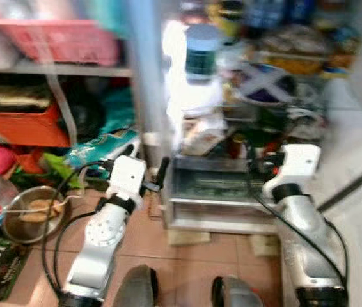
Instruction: Restocking fridge
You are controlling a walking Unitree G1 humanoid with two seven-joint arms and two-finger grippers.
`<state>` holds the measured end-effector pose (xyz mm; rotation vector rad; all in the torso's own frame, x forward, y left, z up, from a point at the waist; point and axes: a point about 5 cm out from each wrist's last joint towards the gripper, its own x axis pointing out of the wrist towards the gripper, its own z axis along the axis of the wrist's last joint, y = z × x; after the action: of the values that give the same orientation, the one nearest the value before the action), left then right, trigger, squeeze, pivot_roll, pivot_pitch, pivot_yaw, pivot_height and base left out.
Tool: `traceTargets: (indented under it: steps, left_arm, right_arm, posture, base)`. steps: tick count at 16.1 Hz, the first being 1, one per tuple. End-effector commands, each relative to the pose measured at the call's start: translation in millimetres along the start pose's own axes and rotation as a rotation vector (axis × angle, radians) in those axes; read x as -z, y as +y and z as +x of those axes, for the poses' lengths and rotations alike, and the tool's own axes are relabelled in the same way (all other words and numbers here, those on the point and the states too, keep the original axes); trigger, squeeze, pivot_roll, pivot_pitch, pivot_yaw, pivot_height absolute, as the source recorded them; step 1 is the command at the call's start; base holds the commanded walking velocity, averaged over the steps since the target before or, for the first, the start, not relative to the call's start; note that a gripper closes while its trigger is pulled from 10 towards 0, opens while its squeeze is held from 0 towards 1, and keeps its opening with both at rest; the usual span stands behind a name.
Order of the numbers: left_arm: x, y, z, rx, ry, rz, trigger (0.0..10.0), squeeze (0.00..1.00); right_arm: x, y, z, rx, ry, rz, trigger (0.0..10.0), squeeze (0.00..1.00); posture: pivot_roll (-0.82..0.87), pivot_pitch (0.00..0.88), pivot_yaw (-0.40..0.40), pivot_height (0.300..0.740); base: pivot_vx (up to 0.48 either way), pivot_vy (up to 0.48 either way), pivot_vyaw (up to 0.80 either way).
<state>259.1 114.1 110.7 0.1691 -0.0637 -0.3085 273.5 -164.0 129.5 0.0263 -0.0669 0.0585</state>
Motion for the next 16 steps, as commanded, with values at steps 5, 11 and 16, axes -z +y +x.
traceTargets:
  steps: [5,11,16]
  left_arm:
    - [-0.5,-0.7,0.9,0.008,0.009,0.010,10.0,0.00]
    - [-2.1,-3.3,1.2,-0.010,-0.012,0.009,10.0,0.00]
    - [-2.3,-3.8,4.4,0.000,-0.018,0.019,10.0,0.00]
  right_arm:
    - [-1.9,-3.8,0.3,0.024,-0.005,-0.024,10.0,0.00]
    - [7.6,-22.0,-3.0,0.167,0.062,-0.070,10.0,0.00]
    - [10.4,-19.9,-7.9,0.186,0.075,-0.050,10.0,0.00]
  posture:
    - [0.07,0.146,0.029,0.740]
    - [0.04,0.130,0.012,0.740]
    - [0.03,0.131,0.025,0.740]
  base:
    - [0.000,0.472,0.00]
    - [0.000,0.156,0.00]
    - [0.000,0.000,0.00]
